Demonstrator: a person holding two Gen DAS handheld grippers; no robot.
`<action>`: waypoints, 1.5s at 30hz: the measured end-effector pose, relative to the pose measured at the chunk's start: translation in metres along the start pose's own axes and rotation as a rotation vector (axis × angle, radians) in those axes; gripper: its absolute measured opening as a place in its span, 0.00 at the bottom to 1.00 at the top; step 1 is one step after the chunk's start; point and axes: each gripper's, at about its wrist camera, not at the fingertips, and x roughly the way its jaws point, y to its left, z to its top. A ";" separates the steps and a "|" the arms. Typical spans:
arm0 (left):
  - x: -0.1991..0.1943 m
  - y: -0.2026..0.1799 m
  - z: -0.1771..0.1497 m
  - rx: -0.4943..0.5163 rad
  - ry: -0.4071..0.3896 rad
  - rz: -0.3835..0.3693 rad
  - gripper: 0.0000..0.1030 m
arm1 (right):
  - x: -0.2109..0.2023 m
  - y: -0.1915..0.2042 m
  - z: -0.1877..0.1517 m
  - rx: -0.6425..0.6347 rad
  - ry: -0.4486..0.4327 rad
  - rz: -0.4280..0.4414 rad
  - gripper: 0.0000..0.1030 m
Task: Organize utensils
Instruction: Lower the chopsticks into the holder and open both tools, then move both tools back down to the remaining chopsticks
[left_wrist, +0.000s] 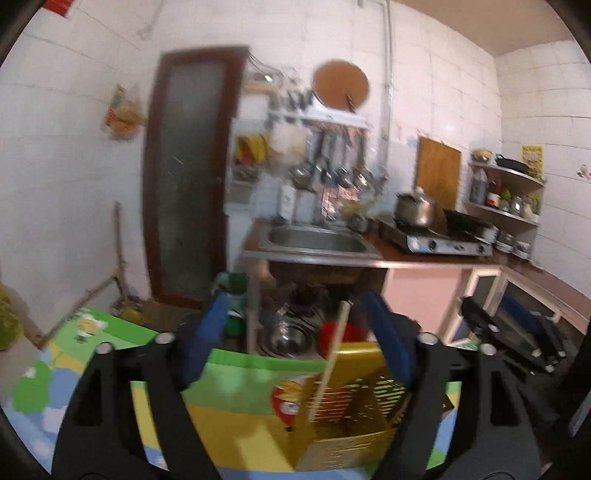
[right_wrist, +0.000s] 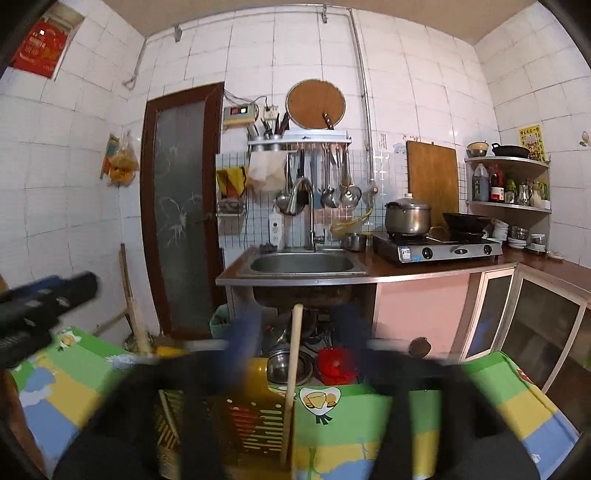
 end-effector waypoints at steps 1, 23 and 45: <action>-0.008 0.004 0.003 0.006 0.001 0.012 0.81 | -0.007 -0.002 0.004 -0.009 0.003 -0.014 0.68; -0.033 0.051 -0.130 0.030 0.459 0.013 0.95 | -0.079 -0.025 -0.109 0.062 0.452 -0.097 0.80; 0.029 0.031 -0.189 0.064 0.676 0.040 0.92 | -0.024 -0.004 -0.185 0.048 0.728 -0.137 0.64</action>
